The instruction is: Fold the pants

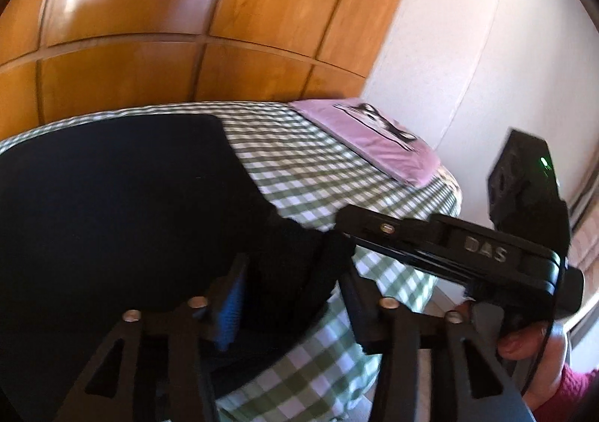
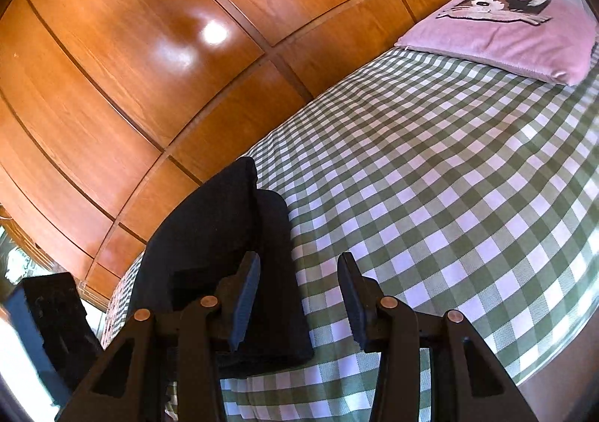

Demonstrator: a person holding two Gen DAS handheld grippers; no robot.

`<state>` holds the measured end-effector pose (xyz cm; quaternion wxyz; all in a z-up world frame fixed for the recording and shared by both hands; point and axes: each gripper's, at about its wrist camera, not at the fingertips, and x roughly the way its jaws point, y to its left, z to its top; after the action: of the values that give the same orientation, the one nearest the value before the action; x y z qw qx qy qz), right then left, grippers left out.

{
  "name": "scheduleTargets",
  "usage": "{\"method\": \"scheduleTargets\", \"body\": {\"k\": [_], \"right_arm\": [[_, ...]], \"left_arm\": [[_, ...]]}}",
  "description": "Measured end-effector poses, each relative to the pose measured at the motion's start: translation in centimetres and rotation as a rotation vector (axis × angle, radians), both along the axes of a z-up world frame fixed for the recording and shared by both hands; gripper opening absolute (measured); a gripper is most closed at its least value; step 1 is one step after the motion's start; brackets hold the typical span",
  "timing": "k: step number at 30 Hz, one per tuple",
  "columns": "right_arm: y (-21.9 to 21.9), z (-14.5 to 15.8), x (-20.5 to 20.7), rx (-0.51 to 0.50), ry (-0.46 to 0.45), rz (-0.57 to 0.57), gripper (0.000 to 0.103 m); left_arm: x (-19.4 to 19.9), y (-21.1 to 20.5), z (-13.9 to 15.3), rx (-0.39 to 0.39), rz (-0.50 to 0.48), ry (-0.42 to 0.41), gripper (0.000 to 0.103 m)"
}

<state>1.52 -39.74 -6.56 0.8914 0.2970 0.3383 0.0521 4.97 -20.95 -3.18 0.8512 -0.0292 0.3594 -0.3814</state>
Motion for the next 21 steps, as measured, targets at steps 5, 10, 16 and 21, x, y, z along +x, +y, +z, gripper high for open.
{"method": "scheduleTargets", "body": {"k": [5,10,16,21], "right_arm": [[0.5,0.3,0.0,-0.018,-0.001,0.012,0.044],[1.0,0.6,0.2,-0.031,-0.003,0.033,0.045],[2.8,1.4,0.4,-0.086,-0.016,0.080,0.052],[4.1,1.9,0.9,-0.110,-0.023,0.116,0.058]], "left_arm": [[-1.0,1.0,1.1,-0.043,-0.069,-0.003,0.051],[-1.8,5.4,3.6,-0.147,-0.031,-0.043,0.051],[-0.9,10.5,5.1,-0.182,0.115,-0.114,0.052],[1.9,14.5,3.4,-0.088,0.268,-0.067,0.052]]}}
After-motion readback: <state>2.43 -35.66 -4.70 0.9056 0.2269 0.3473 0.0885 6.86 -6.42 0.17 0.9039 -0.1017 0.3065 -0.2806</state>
